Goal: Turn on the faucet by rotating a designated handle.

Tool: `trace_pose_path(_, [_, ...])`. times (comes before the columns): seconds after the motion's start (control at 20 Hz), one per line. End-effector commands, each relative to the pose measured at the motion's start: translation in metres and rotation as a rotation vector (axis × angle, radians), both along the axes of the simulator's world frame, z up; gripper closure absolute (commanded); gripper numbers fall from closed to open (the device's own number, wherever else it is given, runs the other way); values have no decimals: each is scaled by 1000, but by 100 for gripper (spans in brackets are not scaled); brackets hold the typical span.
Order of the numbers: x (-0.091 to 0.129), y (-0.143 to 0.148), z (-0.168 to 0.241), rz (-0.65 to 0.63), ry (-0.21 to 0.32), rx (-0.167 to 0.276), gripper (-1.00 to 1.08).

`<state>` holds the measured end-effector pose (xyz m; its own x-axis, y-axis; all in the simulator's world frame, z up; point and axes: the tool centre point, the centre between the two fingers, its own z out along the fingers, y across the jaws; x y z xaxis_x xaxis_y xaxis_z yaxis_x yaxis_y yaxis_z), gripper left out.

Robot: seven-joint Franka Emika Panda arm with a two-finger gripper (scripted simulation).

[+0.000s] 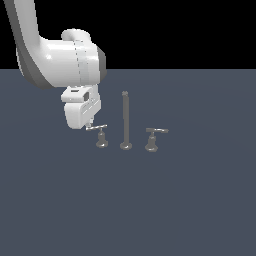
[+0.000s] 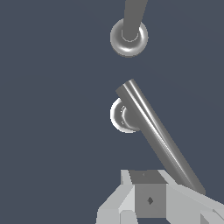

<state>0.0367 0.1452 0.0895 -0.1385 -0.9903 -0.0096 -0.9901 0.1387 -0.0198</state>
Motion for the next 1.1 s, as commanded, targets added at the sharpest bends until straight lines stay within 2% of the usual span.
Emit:
trace_pose_path(0.0, [-17, 1, 0, -3, 19, -7, 108])
trace_pose_path(0.2, [-30, 2, 0, -6, 21, -7, 108])
trace_pose_path(0.3, [-23, 7, 0, 37, 11, 0, 108])
trace_pose_path(0.9, [-55, -28, 0, -5, 21, -7, 108])
trace_pose_path(0.95, [-55, -28, 0, -5, 21, -7, 108])
trace_pose_path(1.0, [-52, -12, 0, 18, 14, 3, 108])
trace_pose_path(1.05, [-52, -19, 0, 15, 15, 2, 108])
